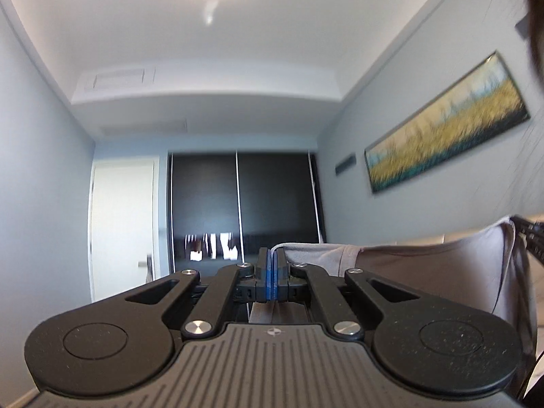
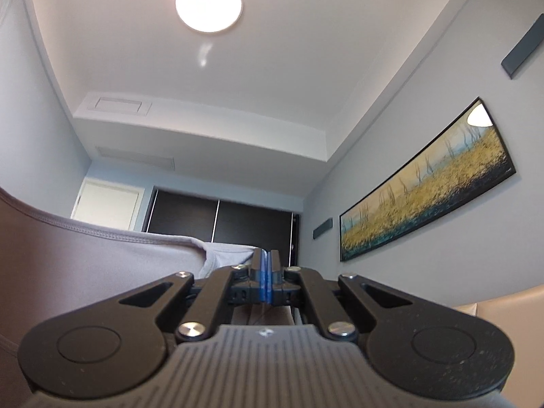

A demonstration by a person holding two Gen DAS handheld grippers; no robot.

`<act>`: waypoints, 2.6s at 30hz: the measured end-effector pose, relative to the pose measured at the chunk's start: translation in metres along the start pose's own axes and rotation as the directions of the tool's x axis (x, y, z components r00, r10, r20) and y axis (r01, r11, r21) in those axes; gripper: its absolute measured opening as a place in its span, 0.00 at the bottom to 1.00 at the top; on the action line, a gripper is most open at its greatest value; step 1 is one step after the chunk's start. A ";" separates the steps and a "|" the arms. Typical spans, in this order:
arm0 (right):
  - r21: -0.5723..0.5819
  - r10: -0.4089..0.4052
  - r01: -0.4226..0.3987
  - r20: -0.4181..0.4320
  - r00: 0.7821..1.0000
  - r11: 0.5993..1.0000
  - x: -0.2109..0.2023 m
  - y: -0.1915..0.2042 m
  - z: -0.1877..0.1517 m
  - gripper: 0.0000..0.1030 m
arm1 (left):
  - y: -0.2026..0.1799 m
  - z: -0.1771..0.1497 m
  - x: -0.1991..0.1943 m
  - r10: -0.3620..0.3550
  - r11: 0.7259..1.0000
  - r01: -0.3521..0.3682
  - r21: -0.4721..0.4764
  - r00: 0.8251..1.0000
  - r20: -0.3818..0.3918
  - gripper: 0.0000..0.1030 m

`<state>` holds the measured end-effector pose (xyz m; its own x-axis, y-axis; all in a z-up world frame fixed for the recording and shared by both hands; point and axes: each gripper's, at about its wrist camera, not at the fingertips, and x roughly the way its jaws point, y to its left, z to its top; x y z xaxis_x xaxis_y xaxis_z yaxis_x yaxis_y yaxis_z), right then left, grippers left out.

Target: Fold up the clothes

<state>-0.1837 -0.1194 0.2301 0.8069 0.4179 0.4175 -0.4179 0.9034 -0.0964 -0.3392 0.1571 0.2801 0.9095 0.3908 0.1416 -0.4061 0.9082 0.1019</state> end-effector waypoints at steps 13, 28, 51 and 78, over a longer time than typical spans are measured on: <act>-0.133 0.032 -0.095 -0.415 0.909 0.987 0.157 0.066 -0.176 0.01 | 0.017 -0.146 0.206 0.082 0.996 -0.058 0.065 0.878 -0.471 0.00; -0.239 -0.042 -0.168 -0.681 0.731 0.956 0.284 0.137 -0.363 0.01 | 0.040 -0.303 0.355 0.160 0.986 -0.071 0.150 0.660 -0.734 0.00; -0.098 0.035 -0.346 -0.933 0.358 0.933 0.351 0.194 -0.551 0.03 | 0.062 -0.467 0.419 0.134 0.990 -0.082 0.110 0.406 -0.904 0.07; 0.139 0.153 -0.164 -0.985 0.077 0.977 0.207 -0.008 -0.450 0.35 | 0.094 -0.381 0.224 0.028 0.996 -0.091 0.003 0.277 -0.961 0.42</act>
<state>0.1747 0.0034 -0.0891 0.4097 0.2658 -0.8727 -0.5986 0.8002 -0.0373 -0.1400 0.3873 -0.0535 0.3255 0.2781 -0.9037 -0.4877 0.8682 0.0915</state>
